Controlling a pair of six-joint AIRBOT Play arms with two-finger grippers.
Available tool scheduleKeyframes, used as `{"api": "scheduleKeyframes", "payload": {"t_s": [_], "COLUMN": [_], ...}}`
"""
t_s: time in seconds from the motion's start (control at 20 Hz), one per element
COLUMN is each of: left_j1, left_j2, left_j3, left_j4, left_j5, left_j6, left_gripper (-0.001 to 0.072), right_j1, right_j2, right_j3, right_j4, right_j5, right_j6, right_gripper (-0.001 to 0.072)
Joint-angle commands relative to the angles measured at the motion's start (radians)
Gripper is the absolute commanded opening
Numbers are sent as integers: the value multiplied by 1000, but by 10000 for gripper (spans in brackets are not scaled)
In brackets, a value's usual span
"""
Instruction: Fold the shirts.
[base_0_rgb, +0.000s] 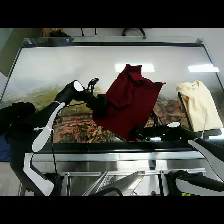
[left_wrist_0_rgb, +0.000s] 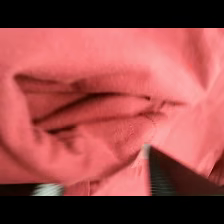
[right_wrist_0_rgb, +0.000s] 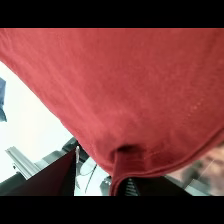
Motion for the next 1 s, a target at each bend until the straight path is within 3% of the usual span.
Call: {"api": "scheduleKeyframes", "payload": {"t_s": [0.0, 0.05, 0.1, 0.15, 0.2, 0.4, 0.55, 0.65, 0.7, 0.8, 0.9, 0.95], "left_j1": [-1, -2, -3, -4, -4, 0, 49, 115, 157, 272, 377, 414], "left_j2": [-39, -50, -61, -72, -74, -44, 48, 154, 224, 416, 644, 752], "left_j3": [90, 119, 145, 172, 190, 322, 478, 593, 626, 603, 504, 468], "left_j4": [37, 78, 109, 132, 138, 135, 118, 114, 77, -148, -336, -345], "left_j5": [-23, -54, -85, -120, -138, -250, -374, -418, -413, -317, -153, -79], "left_j6": [-26, -42, -55, -56, -56, -56, -84, -129, -146, -145, -47, -10], "left_gripper": [320, 199, 100, 20, 20, 19, 19, 18, 19, 19, 19, 20], "right_j1": [1, 1, 1, 1, 1, -25, -209, -405, -496, -659, -776, -811], "right_j2": [1, 1, 1, 1, 1, 41, 108, 153, 162, 166, 166, 166], "right_j3": [0, 0, 0, 1, 2, 72, 280, 536, 678, 995, 1313, 1457], "right_j4": [3, 3, 3, 3, 3, 2, 32, 178, 289, 505, 584, 576], "right_j5": [29, 29, 28, 29, 29, 95, 285, 441, 509, 583, 563, 533], "right_j6": [-6, -6, -6, -7, -8, -42, -44, -44, -43, -2, 47, 59], "right_gripper": [218, 133, 131, 74, 20, 20, 20, 20, 20, 20, 20, 20]}}
